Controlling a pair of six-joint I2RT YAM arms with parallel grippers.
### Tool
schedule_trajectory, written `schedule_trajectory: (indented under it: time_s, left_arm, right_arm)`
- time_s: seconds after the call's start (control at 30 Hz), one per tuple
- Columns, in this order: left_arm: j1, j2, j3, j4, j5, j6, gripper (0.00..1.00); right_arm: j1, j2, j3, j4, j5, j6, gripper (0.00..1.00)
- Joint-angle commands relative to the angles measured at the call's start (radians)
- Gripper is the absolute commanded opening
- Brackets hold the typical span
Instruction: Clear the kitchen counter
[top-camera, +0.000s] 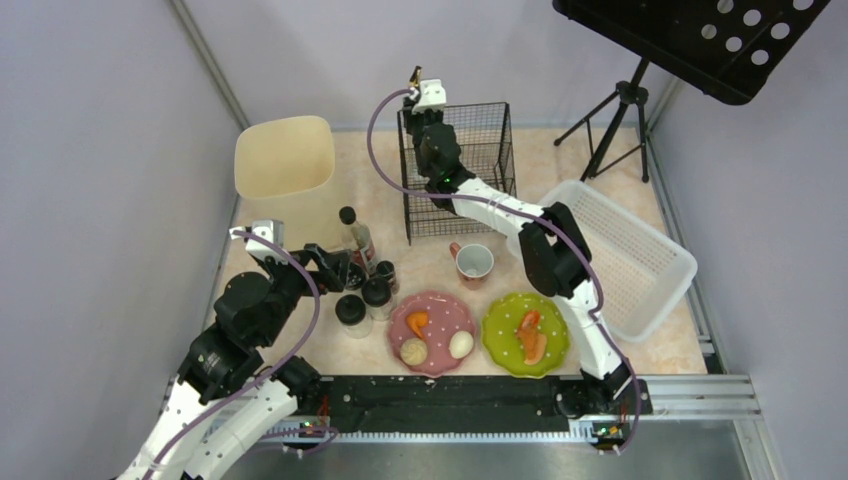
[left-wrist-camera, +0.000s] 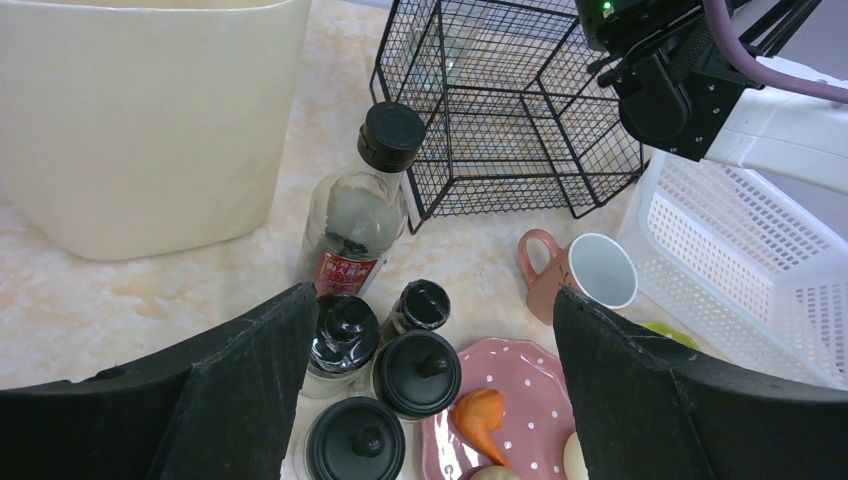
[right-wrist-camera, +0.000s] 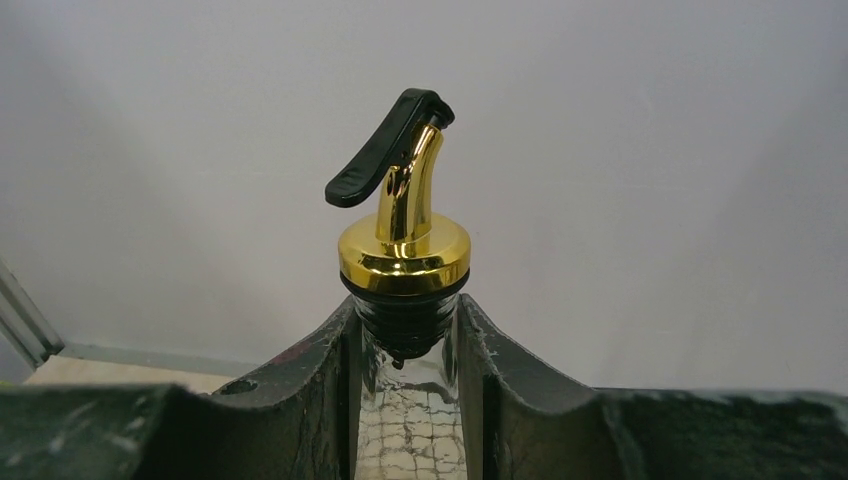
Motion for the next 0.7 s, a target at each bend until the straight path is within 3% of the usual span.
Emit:
schedule_trajectory:
  time_s: [0.0, 0.23, 0.4, 0.57, 0.67]
  left_arm:
    - [0.0, 0.0, -0.003, 0.037, 0.005, -0.003, 0.92]
    - [0.002, 0.01, -0.001, 0.037, 0.009, -0.005, 0.92]
    - [0.001, 0.014, 0.0, 0.039, 0.009, -0.004, 0.92]
    - [0.001, 0.013, -0.001, 0.038, 0.009, -0.006, 0.92]
    - [0.002, 0.014, -0.002, 0.035, 0.005, -0.006, 0.92]
  right_arm:
    - [0.01, -0.033, -0.002, 0.146, 0.011, 0.006, 0.0]
    - [0.01, -0.031, -0.028, 0.129, 0.014, 0.023, 0.01]
    - [0.01, -0.028, -0.028, 0.109, 0.012, 0.037, 0.13]
    - [0.01, -0.025, -0.033, 0.093, 0.012, 0.052, 0.16]
    - [0.01, -0.024, -0.04, 0.088, 0.012, 0.062, 0.25]
